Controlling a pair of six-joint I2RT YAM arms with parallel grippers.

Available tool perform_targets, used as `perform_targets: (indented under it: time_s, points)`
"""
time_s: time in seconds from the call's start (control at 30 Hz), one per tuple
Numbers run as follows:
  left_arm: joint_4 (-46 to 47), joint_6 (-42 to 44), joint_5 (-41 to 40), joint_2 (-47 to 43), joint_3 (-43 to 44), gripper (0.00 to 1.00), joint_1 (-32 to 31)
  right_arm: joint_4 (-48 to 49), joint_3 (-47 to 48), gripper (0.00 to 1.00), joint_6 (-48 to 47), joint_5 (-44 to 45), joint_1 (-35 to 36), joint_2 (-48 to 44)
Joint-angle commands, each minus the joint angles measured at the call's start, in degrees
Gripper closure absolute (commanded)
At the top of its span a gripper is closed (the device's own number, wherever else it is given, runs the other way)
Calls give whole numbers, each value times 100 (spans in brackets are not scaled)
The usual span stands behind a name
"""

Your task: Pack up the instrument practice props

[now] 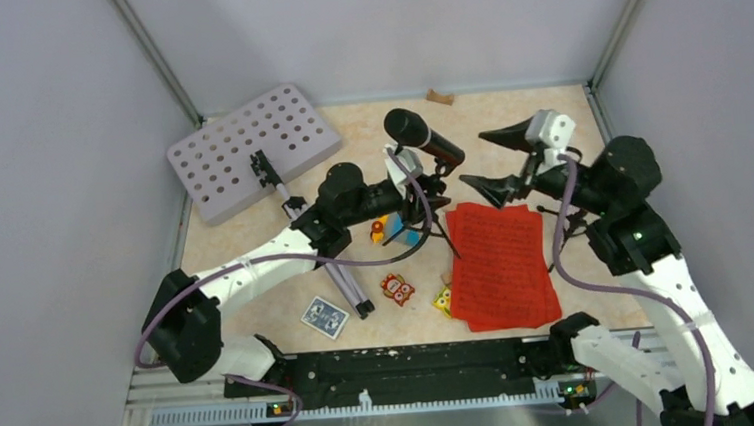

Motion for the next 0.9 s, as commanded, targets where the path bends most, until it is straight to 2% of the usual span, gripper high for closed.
perform_targets:
  time_s: [0.0, 0.07, 0.17, 0.27, 0.4, 0.53, 0.87]
  points:
    - [14, -266, -169, -523, -332, 100, 30, 365, 100, 27, -1038, 94, 929, 409]
    - [-104, -305, -185, -622, -415, 100, 27, 213, 182, 27, -1361, 411, 1429, 605]
    - [-247, -317, -192, -761, -505, 100, 24, 322, 170, 26, -1718, 1354, 2091, 792]
    - [-404, -300, -173, -933, -603, 100, 28, 580, 102, 26, -2003, 2225, 2505, 923]
    - [-572, -187, -130, -1170, -761, 100, 28, 809, 58, 29, -2265, 2951, 2837, 1083]
    - [-716, -163, -184, -1358, -898, 100, 24, 944, 59, 34, -2392, 3259, 2996, 1187]
    - [-1391, 63, -145, -1427, -923, 100, 30, 1119, 262, 48, -2487, 3213, 3263, 1465]
